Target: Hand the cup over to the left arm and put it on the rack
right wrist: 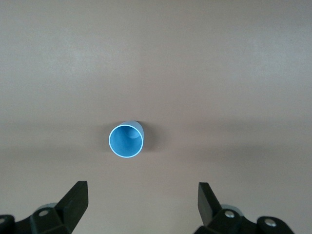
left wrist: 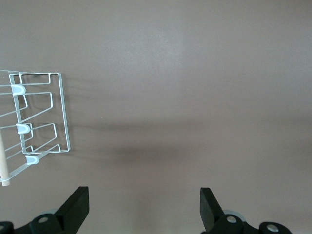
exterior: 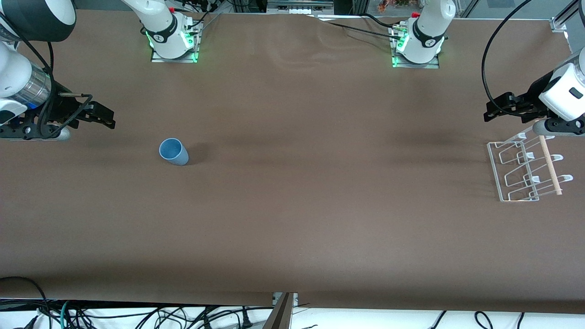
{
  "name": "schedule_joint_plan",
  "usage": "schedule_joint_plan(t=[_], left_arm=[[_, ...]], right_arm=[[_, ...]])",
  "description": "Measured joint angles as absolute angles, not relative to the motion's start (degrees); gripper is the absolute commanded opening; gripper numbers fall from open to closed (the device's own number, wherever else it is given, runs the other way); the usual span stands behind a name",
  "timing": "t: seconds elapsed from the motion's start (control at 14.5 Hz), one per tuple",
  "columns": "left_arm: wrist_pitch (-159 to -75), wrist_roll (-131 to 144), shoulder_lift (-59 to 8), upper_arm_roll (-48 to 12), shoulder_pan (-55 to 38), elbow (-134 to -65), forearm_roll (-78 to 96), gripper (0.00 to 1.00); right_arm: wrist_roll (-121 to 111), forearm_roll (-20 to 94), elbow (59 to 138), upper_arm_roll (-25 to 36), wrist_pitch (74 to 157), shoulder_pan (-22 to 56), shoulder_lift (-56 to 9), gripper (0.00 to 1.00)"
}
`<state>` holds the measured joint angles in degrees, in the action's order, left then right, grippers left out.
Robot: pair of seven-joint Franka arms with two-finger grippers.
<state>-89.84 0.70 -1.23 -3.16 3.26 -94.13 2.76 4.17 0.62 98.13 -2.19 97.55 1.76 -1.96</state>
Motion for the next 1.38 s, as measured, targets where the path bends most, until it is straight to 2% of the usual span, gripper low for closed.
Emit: schedule_joint_plan(t=[1.38], left_arm=[[-89.8,0.7,-1.2,-3.2,3.3,-94.1,2.8,1.00]], right_arm=[[3.9,0.6,97.7,-2.3,95.6,1.8,-1.9,1.00]])
